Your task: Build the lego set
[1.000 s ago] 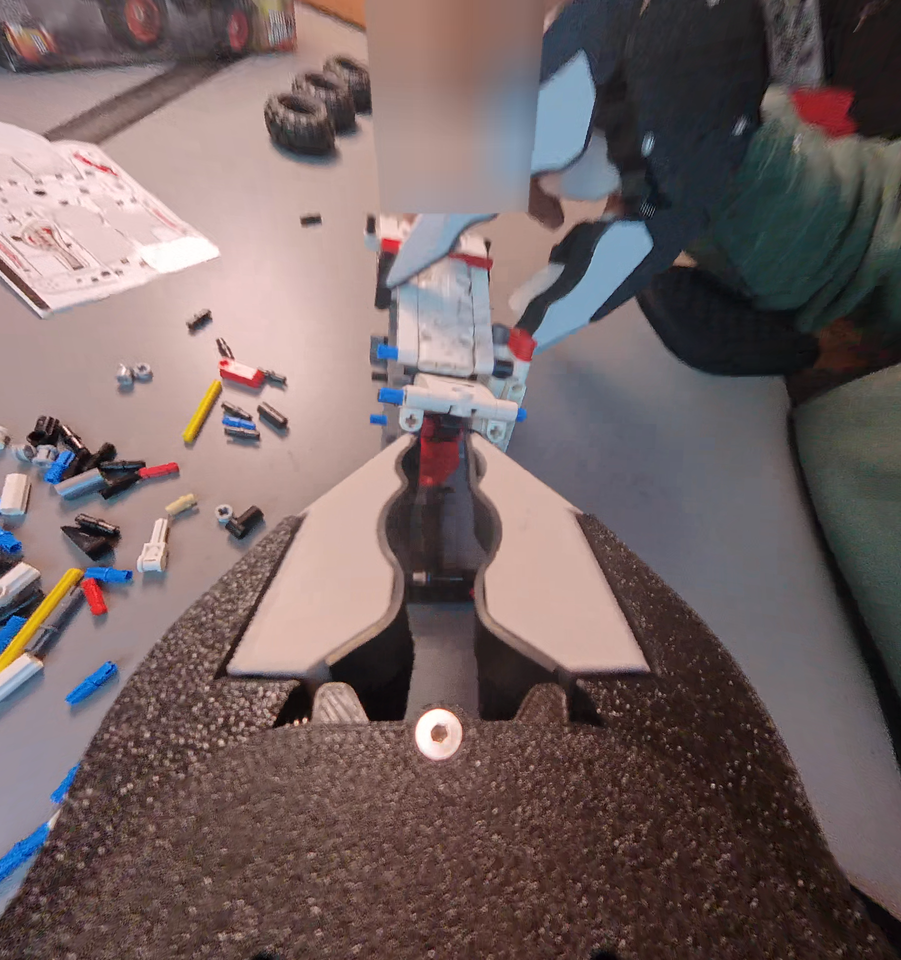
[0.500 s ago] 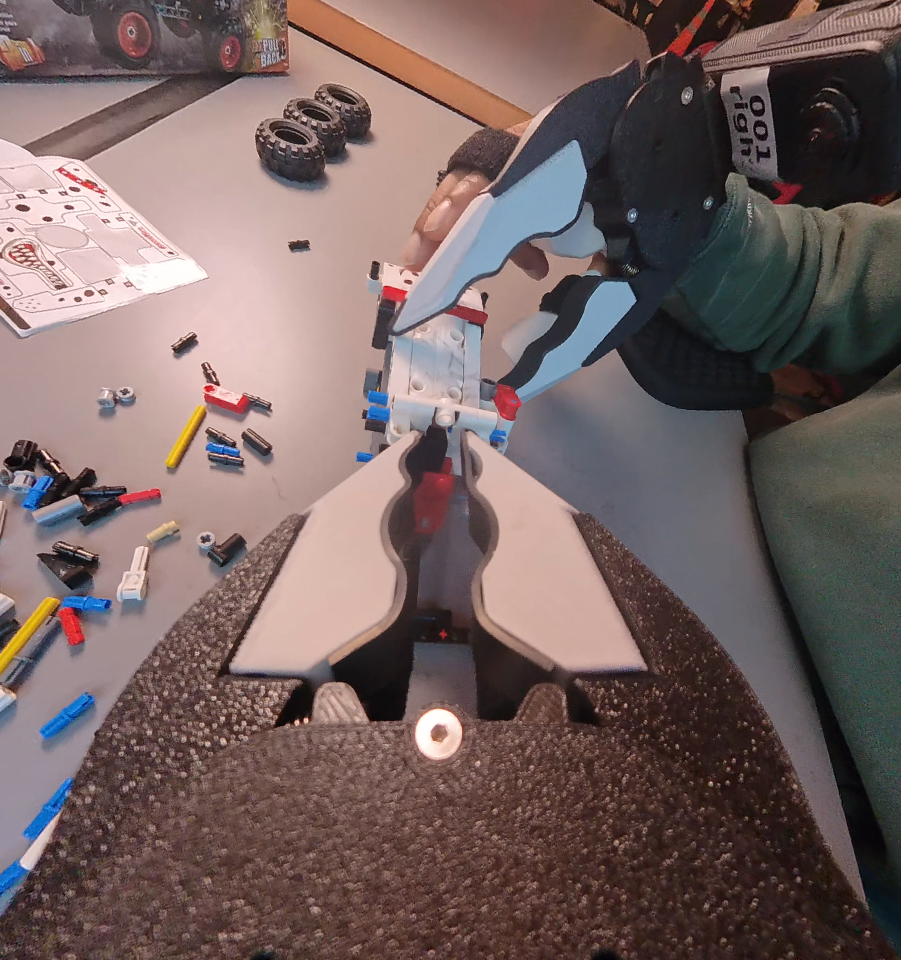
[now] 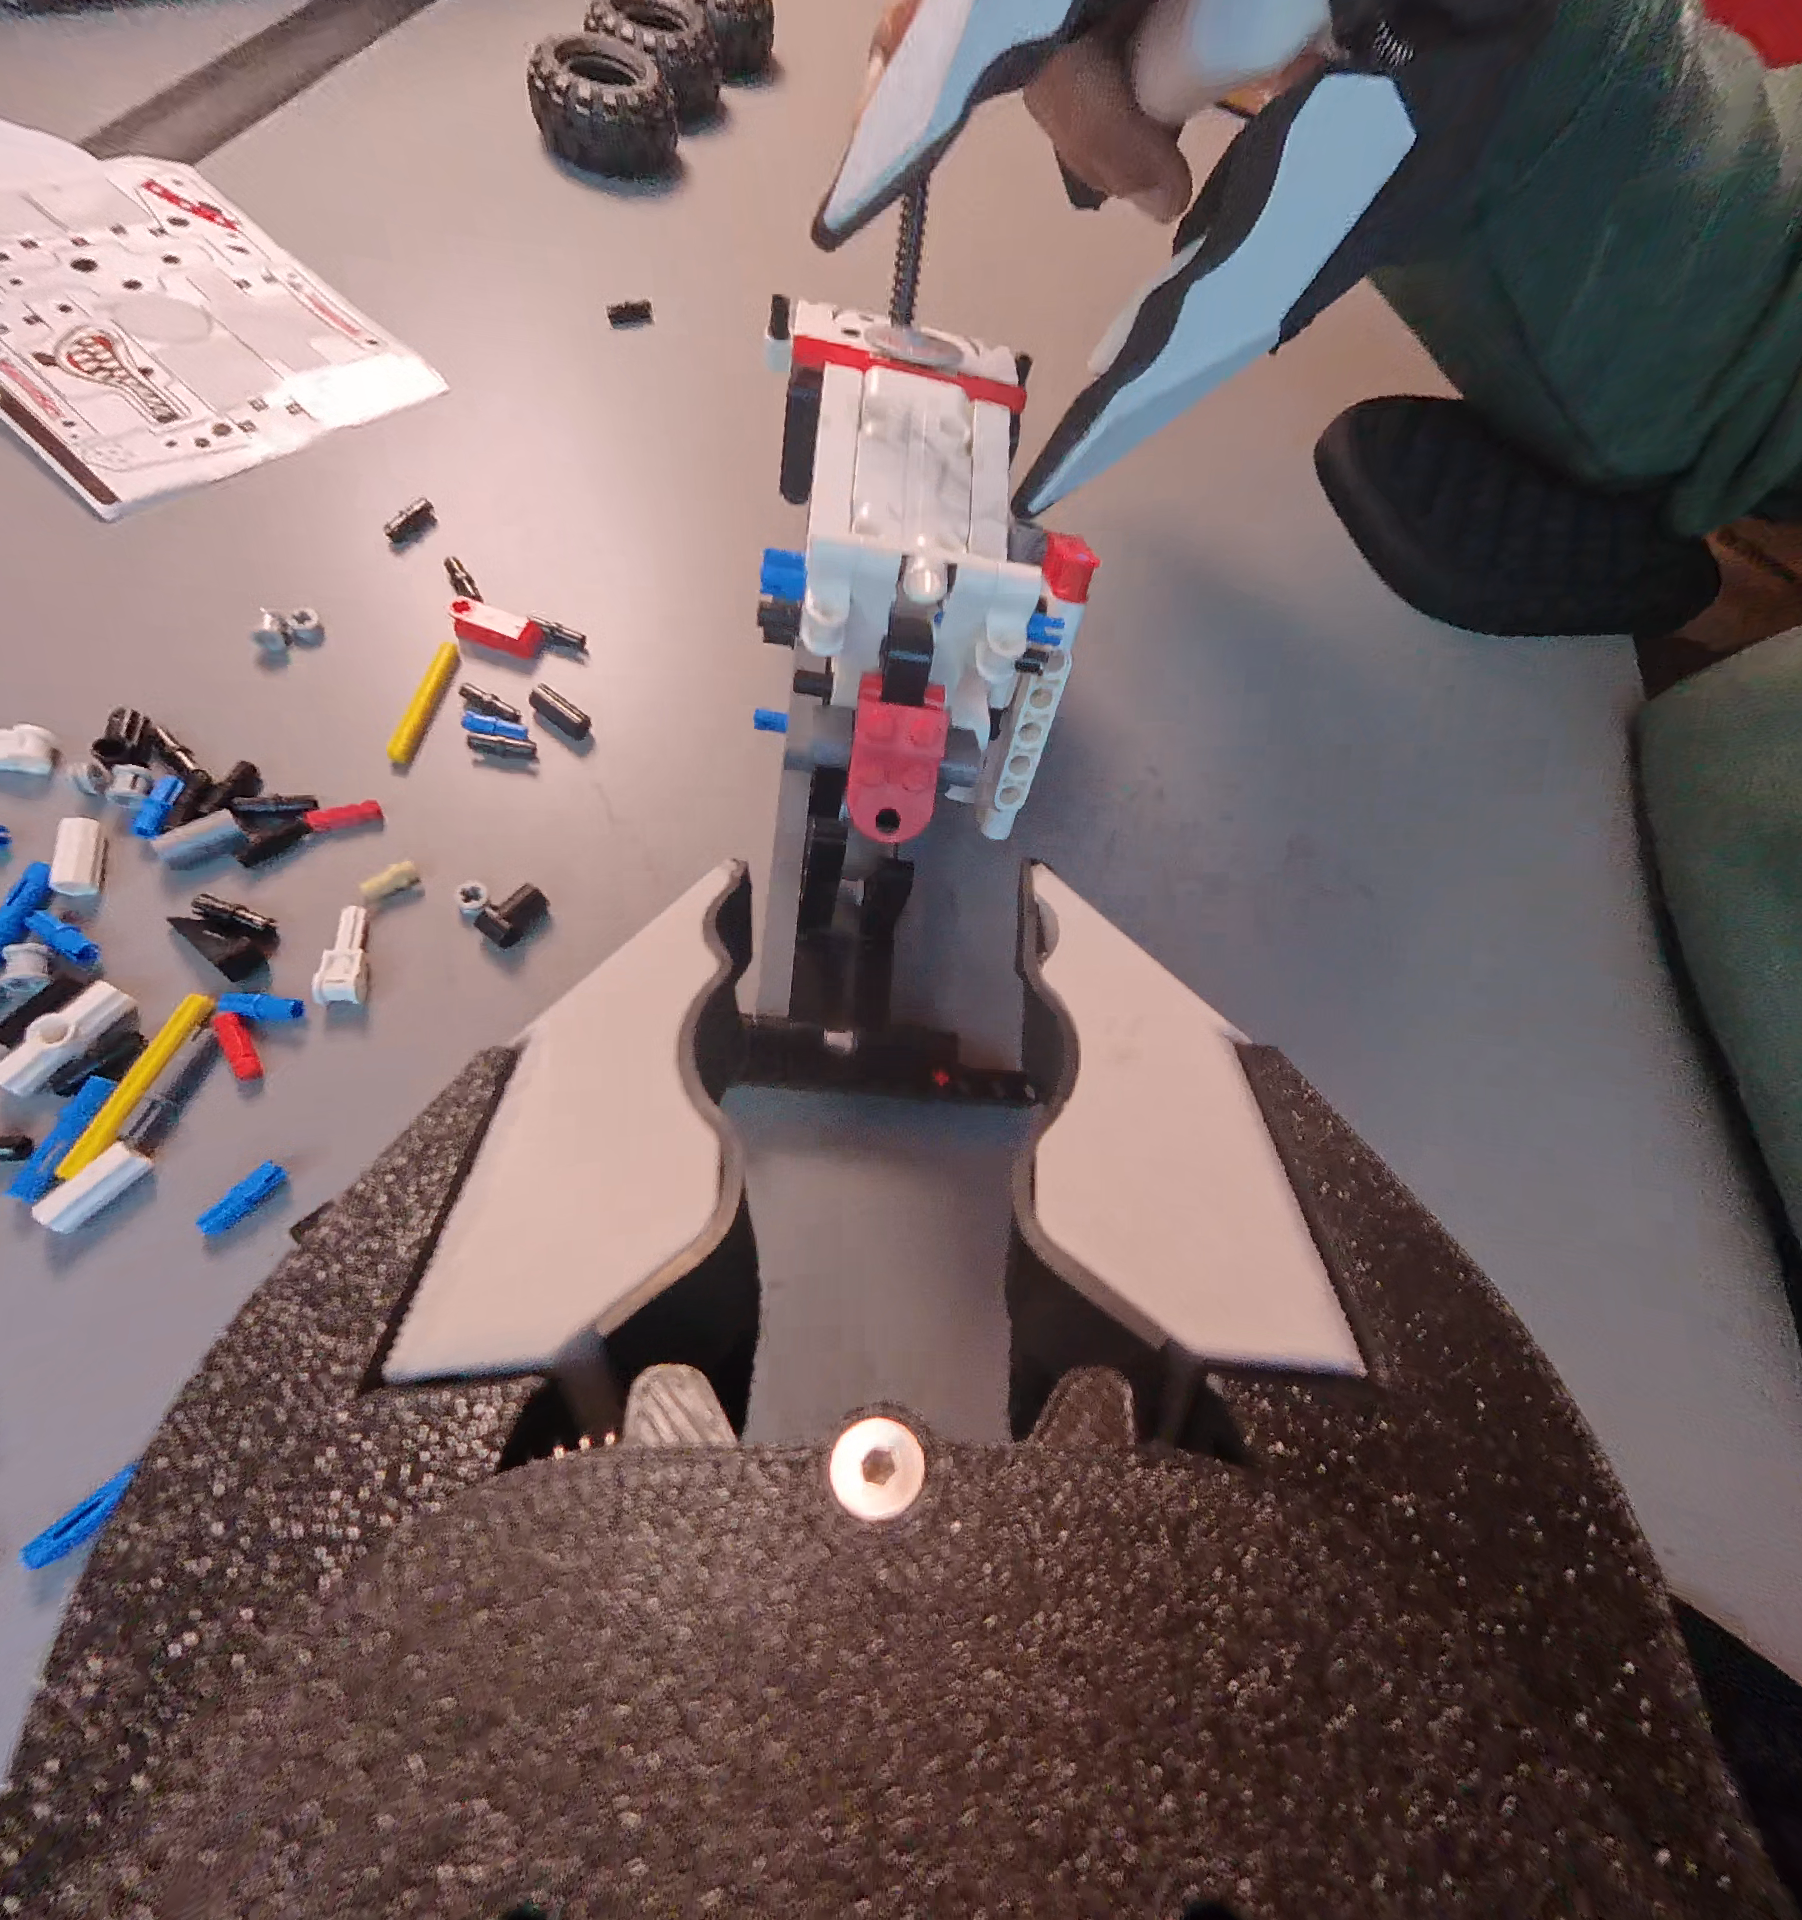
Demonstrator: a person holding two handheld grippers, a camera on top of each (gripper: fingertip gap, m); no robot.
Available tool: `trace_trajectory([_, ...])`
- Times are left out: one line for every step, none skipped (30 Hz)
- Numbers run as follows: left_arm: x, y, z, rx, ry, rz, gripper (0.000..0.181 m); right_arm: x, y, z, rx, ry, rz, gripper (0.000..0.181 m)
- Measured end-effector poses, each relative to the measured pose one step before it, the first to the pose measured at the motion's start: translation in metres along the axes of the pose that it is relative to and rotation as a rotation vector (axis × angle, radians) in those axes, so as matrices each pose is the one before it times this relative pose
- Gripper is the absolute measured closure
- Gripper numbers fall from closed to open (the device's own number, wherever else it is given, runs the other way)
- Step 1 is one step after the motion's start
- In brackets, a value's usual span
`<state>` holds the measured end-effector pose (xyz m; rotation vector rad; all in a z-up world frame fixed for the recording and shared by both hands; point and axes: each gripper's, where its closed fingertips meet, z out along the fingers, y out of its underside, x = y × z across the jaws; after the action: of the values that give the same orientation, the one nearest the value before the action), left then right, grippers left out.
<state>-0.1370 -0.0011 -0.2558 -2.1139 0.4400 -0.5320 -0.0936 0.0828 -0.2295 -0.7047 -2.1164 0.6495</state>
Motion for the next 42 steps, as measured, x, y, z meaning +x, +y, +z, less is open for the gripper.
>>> trace_trajectory([-0.00116, 0.00285, 0.00561, -0.0116, -0.0062, 0.0071, 0.131, -0.00085, 0.00267, 0.0038, -0.0186, 0.0068, -0.0125, 0.123])
trace_trajectory([0.00018, 0.00025, 0.00543, -0.0046, -0.0015, 0.0092, 0.132, -0.00088, 0.00172, 0.00409, -0.0161, 0.007, -0.013, 0.123])
trace_trajectory([0.00147, -0.00174, 0.00443, 0.0014, 0.0028, 0.0093, 0.136, -0.00031, 0.00068, 0.00353, -0.0091, 0.0091, -0.0111, 0.124])
trace_trajectory([0.00101, -0.00212, 0.00284, -0.0008, -0.0017, 0.0122, 0.143, -0.00004, 0.00096, 0.00244, -0.0072, 0.0068, -0.0078, 0.129])
trace_trajectory([0.00057, -0.00115, 0.00082, -0.0075, -0.005, 0.0151, 0.154, -0.00086, 0.0018, 0.00142, -0.0077, -0.0016, -0.0098, 0.135])
trace_trajectory([-0.00008, -0.00113, -0.00132, -0.0065, -0.0103, 0.0142, 0.162, -0.00066, 0.00216, 0.00068, -0.0058, 0.0002, -0.012, 0.138])
trace_trajectory([-0.00078, -0.00216, -0.00329, 0.0024, -0.0132, 0.0082, 0.166, 0.0005, 0.00091, -0.00009, 0.0022, 0.0059, -0.0108, 0.139])
trace_trajectory([0.00023, -0.0035, -0.0045, 0.0118, -0.004, -0.002, 0.166, -0.00029, 0.00028, -0.00016, 0.0031, -0.0006, 0.0004, 0.139])
trace_trajectory([0.00058, -0.00508, -0.00448, 0.0212, 0.0014, -0.0088, 0.168, 0.00001, -0.00027, 0.00013, 0.0038, 0.0005, 0.0003, 0.139])
trace_trajectory([0.00082, -0.00626, -0.00337, 0.0251, 0.0032, -0.0078, 0.17, -0.00003, 0.00012, 0.00053, 0.0002, 0.0014, -0.0045, 0.139])
trace_trajectory([0.00133, -0.00645, -0.00174, 0.024, 0.0032, -0.0038, 0.174, 0.0002, -0.00019, 0.0005, -0.0002, 0.0027, -0.0079, 0.139])
trace_trajectory([0.00125, -0.00686, -0.0004, 0.024, -0.001, 0.0, 0.181, 0.00025, -0.00028, 0.00035, -0.0004, 0.0043, -0.0086, 0.14])
trace_trajectory([0.0013, -0.00498, 0.00075, 0.0115, 0.0, 0.002, 0.181, 0.00157, 0.00042, 0.00008, -0.0046, 0.0129, -0.0102, 0.142])
trace_trajectory([0.00115, -0.00173, 0.0019, -0.0072, 0.0018, 0.0016, 0.181, 0.00213, 0.00195, -0.00015, -0.0117, 0.0154, -0.0158, 0.143])
trace_trajectory([0.00039, -0.00062, 0.00238, -0.0085, -0.0031, 0.0029, 0.181, 0.00117, 0.00222, -0.0004, -0.012, 0.009, -0.0108, 0.143])
trace_trajectory([-0.00012, -0.00091, 0.00217, -0.0002, -0.0075, 0.0048, 0.181, 0.00115, 0.00185, -0.00034, -0.0079, 0.0068, -0.0025, 0.143])
trace_trajectory([0.00036, -0.0008, 0.00165, 0.0036, -0.001, 0.0006, 0.181, 0.00007, 0.00096, -0.00046, -0.0003, 0.0001, 0.0023, 0.142])
trace_trajectory([0.0017, -0.00001, 0.00101, 0.0031, 0.0125, -0.0051, 0.181, -0.00014, 0.00019, -0.00046, 0.0044, -0.0014, 0.0037, 0.143])
trace_trajectory([0.00145, 0.00048, 0.00037, 0.0037, 0.0143, -0.0079, 0.18, -0.00008, 0.00013, -0.00018, 0.0022, -0.0016, 0.0034, 0.142])
trace_trajectory([-0.00027, 0.00049, -0.00016, 0.0044, 0.0042, -0.0086, 0.179, 0.00021, 0.00019, -0.00006, -0.0008, 0.0007, -0.0007, 0.142])
trace_trajectory([-0.001, 0.00071, -0.00019, 0.0029, 0.0002, -0.0104, 0.175, 0.00011, -0.00001, 0.0002, -0.0019, 0.0005, -0.0019, 0.142])
trace_trajectory([-0.0004, 0.00054, -0.00015, 0.0022, 0.0034, -0.0105, 0.173, 0.00029, 0.00027, 0.00026, -0.0031, 0.0015, 0.0005, 0.143])
trace_trajectory([0.00066, 0.00021, -0.00023, 0.0032, 0.0084, -0.0079, 0.17, 0.00015, 0.00022, 0.00018, -0.0018, 0.0005, 0.0, 0.143])
trace_trajectory([0.00126, 0.00068, -0.00003, -0.0009, 0.0106, -0.0032, 0.168, -0.00007, 0.00057, 0.00003, -0.0031, 0.0, -0.0011, 0.143])
trace_trajectory([0.00063, 0.00168, -0.00025, -0.006, 0.0052, 0.0023, 0.167, -0.00008, 0.00122, 0.00011, -0.0051, -0.0001, -0.0007, 0.143])
trace_trajectory([-0.00045, 0.00219, -0.00037, -0.0081, -0.0019, 0.0039, 0.165, -0.00021, 0.00106, 0.00008, -0.0036, -0.0012, 0.0, 0.143])
trace_trajectory([-0.00139, 0.00257, -0.00041, -0.0086, -0.006, -0.0005, 0.162, -0.00025, 0.00026, -0.00004, 0.0018, -0.0007, 0.0015, 0.142])
trace_trajectory([-0.00139, 0.00233, -0.0004, -0.0056, -0.0034, -0.0051, 0.159, -0.00015, -0.00027, -0.0001, 0.0041, -0.0011, 0.003, 0.142])
trace_trajectory([-0.0006, 0.00179, -0.00025, -0.0023, 0.0022, -0.006, 0.159, 0.00002, -0.00004, -0.00004, 0.0018, -0.0004, 0.0017, 0.142])
trace_trajectory([-0.00017, 0.00163, -0.00003, -0.0014, 0.0044, -0.0044, 0.159, 0.00005, 0.00002, -0.00001, -0.0002, 0.0001, -0.0006, 0.142])
trace_trajectory([-0.00037, 0.00119, 0.00002, 0.0008, 0.0024, -0.0031, 0.158, 0.00006, 0.00019, -0.00002, -0.0015, -0.0004, -0.0009, 0.142])
trace_trajectory([-0.00025, 0.00061, 0.00013, 0.0026, 0.0024, -0.0035, 0.158, 0.00005, 0.00013, -0.00005, -0.0003, 0.0005, -0.0013, 0.142])
trace_trajectory([-0.0002, 0.00011, 0.00021, 0.0029, 0.0017, -0.0035, 0.158, 0.00007, 0.00017, -0.00001, 0.0005, 0.0005, 0.0002, 0.142])
trace_trajectory([-0.00047, -0.00032, 0.00027, 0.004, -0.0009, -0.0014, 0.158, 0.00018, 0.00064, 0.00006, -0.0017, 0.0001, 0.0023, 0.142])
trace_trajectory([-0.00067, -0.0012, -0.00015, 0.0077, -0.0041, 0.0008, 0.158, 0.00069, 0.00171, 0.00034, -0.0074, 0.0033, 0.0019, 0.143])
trace_trajectory([-0.00081, -0.00197, -0.00046, 0.0119, -0.0046, 0.0004, 0.158, 0.00078, 0.00247, 0.00048, -0.012, 0.0037, -0.0002, 0.144])
trace_trajectory([-0.00085, -0.00253, -0.00044, 0.015, -0.004, -0.0033, 0.159, 0.00021, 0.00127, 0.00032, -0.0048, 0.0006, 0.002, 0.144])
trace_trajectory([-0.00047, -0.0025, -0.00021, 0.0158, -0.0006, -0.0066, 0.16, 0.00006, -0.00012, -0.00008, 0.0015, -0.0009, 0.0026, 0.145])
trace_trajectory([0.00017, -0.00244, 0.00018, 0.0155, 0.0034, -0.0081, 0.16, -0.00003, 0.00002, -0.00013, 0.0003, -0.0008, -0.0002, 0.145])
trace_trajectory([0.00042, -0.0025, 0.0005, 0.0147, 0.0022, -0.0072, 0.16, 0.00004, 0.00009, 0.00005, 0.0003, 0.0005, -0.0022, 0.145])
trace_trajectory([0.00012, -0.0028, 0.00054, 0.0149, -0.0022, -0.0017, 0.16, 0.00001, 0.00013, -0.0001, -0.0001, 0.0001, 0.0002, 0.145])
trace_trajectory([0.00059, -0.00309, 0.00037, 0.0137, -0.0018, 0.002, 0.161, 0.00001, 0.00008, 0.00003, 0.0006, -0.0001, 0.0013, 0.145])
